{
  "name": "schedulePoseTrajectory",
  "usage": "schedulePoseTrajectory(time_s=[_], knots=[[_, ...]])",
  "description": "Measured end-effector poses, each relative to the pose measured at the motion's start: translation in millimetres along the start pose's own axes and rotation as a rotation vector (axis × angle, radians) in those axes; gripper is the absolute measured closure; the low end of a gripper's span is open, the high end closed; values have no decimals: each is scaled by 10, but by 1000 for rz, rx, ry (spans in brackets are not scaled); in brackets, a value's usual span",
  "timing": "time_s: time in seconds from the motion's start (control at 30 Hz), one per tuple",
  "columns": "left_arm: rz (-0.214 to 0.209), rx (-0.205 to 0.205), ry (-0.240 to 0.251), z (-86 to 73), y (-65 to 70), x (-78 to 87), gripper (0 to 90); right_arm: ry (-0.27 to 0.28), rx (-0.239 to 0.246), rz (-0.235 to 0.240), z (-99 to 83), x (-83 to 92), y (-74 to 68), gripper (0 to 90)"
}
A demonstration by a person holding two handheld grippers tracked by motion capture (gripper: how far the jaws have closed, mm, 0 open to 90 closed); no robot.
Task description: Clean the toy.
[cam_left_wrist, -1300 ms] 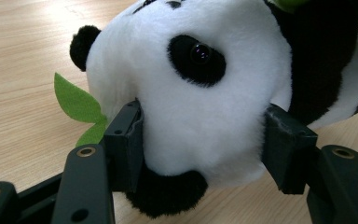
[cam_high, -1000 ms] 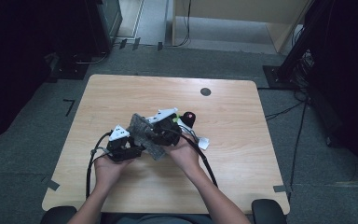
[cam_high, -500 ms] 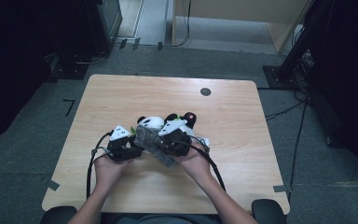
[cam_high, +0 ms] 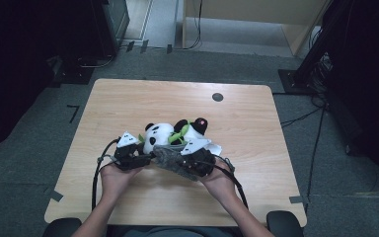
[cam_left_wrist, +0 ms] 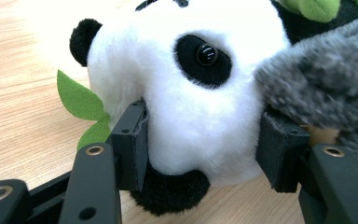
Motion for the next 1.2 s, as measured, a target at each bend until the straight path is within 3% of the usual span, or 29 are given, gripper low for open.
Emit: schedulePoseTrajectory(time_s=[0.23,0.4,0.87,1.03,1.17,1.2], knots=[[-3,8,-2,7,-8,0,433,14,-4,3,-132,84,-27,797],[-2,7,-4,7,3,-4,445,15,-49,4,-328,171,18,797],[-8,6,-1,-2,-4,-5,448,-34,-117,-2,-567,350,127,793],[-6,13,0,2,-4,-4,449,-18,-122,-8,-524,446,96,794],[-4,15,2,2,-1,-5,449,15,-105,2,-395,501,41,794],[-3,14,2,3,0,-5,448,45,-87,10,-252,531,1,794]])
Point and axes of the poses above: each handheld gripper's, and its own axes: x roughly backward along the jaws, z roughly out of its top, y roughly to its right, the point moved 2 cm from there along -x, roughly forward along the jaws, and after that the axes turned 12 degrees about x, right-handed, at the moved point
